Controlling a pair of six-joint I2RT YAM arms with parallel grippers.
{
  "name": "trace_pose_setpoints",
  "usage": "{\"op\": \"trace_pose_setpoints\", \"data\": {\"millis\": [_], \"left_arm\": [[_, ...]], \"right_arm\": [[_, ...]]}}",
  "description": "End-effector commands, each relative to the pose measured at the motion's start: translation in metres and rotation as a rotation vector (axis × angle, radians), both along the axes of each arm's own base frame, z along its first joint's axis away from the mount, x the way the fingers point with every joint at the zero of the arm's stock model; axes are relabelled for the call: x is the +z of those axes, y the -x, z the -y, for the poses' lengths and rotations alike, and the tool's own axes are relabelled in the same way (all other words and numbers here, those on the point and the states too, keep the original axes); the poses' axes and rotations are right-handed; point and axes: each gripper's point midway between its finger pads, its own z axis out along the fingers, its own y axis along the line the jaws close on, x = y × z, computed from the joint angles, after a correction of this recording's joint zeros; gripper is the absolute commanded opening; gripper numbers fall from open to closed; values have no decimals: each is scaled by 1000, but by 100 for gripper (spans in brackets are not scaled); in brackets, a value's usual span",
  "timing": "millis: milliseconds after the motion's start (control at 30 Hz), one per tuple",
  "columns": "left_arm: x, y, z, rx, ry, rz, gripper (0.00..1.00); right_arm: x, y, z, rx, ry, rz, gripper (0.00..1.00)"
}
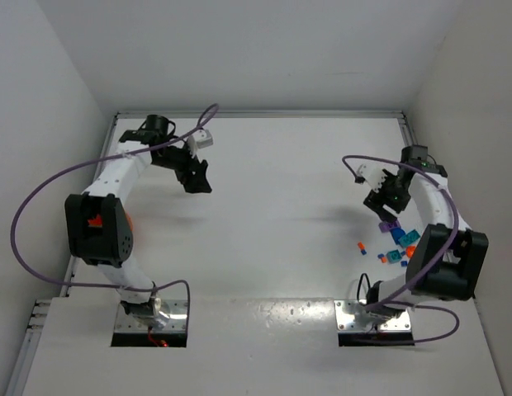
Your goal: Sort the legos into containers by color
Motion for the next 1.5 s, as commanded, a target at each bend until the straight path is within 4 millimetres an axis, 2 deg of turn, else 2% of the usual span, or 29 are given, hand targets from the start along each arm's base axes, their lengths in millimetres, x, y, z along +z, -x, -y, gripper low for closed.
{"op": "trace_pose_setpoints", "data": {"millis": [0,100,133,267,433,567,733,833,1200,1333,1467], "left_arm": [[-5,-9,18,-80,44,-2,94],[-8,-13,22,-89,43,-9,94],[-14,-14,22,-88,42,-24,94],[-13,-23,23,-82,45,-17,95],[-18,-29,20,-58,22,-19,95],[-21,-31,19,-49,16,-13,95],[-29,-29,22,-42,10,-41,95],[-26,-31,22,-36,13,-39,95],[-25,-32,33,-43,13,-31,97],[-32,-33,32,-34,5,-46,97],[-32,-35,31,-23,0,-44,97]], "right_arm": [[0,-16,23,383,85,16,76],[-6,-25,37,520,92,-1,78],[-9,-27,37,552,84,-20,78],[-21,-28,47,653,70,-60,81],[-41,-9,37,819,39,-87,84],[-55,10,26,829,-19,-123,84],[-63,15,18,821,-47,-121,84],[-68,20,16,794,-59,-135,84],[-84,5,22,693,-79,-163,73],[-91,4,24,674,-79,-177,71],[-98,3,25,656,-85,-185,60]]}}
